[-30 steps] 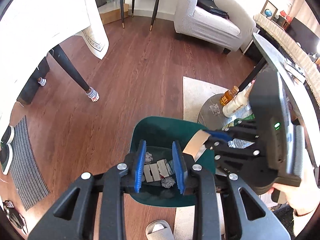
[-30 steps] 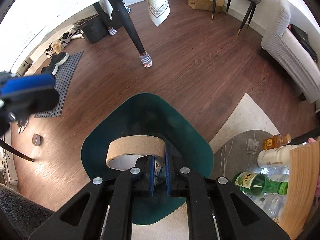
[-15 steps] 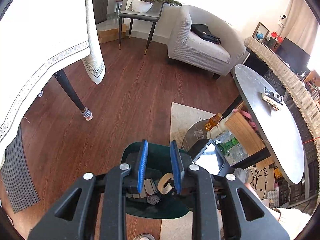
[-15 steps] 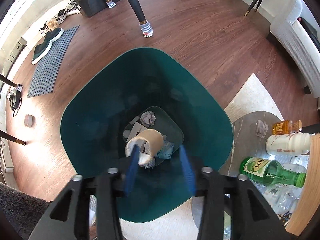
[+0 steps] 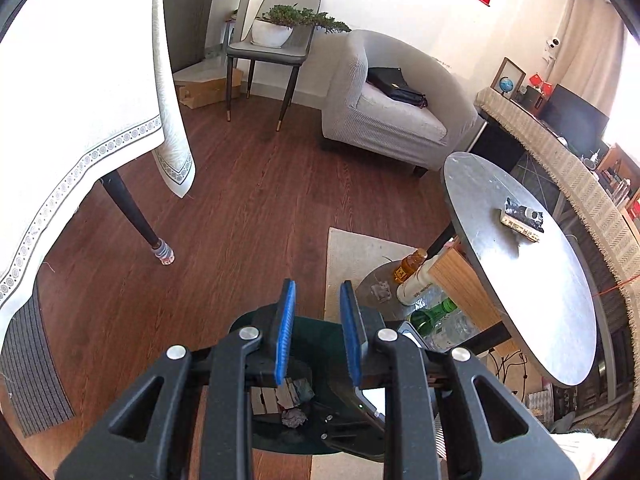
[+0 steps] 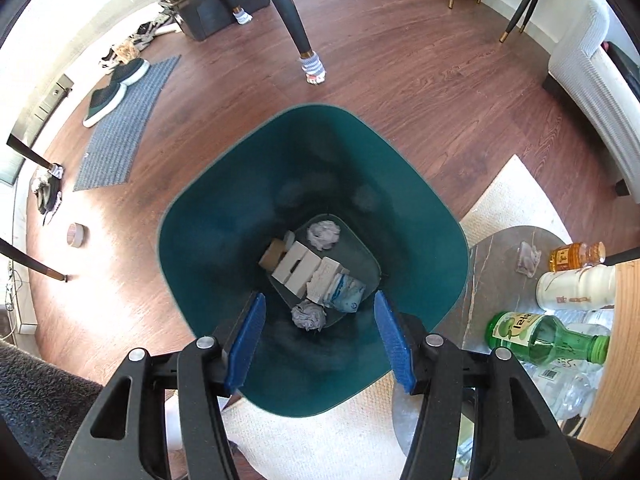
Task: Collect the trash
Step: 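Move both grippers back over the table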
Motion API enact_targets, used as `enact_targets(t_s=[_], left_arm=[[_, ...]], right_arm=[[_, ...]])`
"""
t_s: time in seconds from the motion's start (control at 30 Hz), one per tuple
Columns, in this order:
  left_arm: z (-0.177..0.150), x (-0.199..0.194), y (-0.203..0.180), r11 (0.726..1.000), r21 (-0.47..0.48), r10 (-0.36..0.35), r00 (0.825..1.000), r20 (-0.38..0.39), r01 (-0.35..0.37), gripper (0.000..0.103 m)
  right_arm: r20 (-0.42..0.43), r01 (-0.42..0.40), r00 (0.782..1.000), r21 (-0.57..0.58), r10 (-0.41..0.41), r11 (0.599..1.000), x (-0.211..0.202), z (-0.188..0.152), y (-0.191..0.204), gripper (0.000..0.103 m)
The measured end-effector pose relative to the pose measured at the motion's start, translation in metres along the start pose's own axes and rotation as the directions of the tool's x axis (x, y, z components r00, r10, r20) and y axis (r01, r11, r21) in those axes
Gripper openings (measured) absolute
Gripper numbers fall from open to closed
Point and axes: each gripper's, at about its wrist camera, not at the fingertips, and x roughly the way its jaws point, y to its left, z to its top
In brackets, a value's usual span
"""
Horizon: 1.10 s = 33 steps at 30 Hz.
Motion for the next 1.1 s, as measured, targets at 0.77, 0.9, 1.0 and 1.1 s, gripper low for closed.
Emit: enact_targets(t_s=[0.77,0.9,1.0,1.1], left_arm=[[0.03,-0.018,-0.039,0.999,0.041,0.02,0.995,0.099,-0.024,0.024],[0.034,-0.015,-0.053,0.999,0.053,0.006,0.995,0.101,-0.012,0.024],[0.036,-0.01,-0.072,0.997,0.073,-0.009,0.995,0.099,0.002,0.025],[0.037,-0.004,-0.092,0.996,0.089,-0.036,0.995,0.097,0.028,0.03]], right_arm=[[0.35,0.02,0.937,-0.013,-0.014,1.0,-0.188,-0.02,-0.009,0.058],[0.393,0.043,0.918,0.042,-0.056,0.998,-0.213,-0.034,-0.034,0.059],[0.412,0.063,0.906,0.088,-0.094,0.994,-0.227,-0.048,-0.057,0.06],[0.425,0.085,0.895,0.138,-0.136,0.987,-0.238,-0.064,-0.079,0.061]])
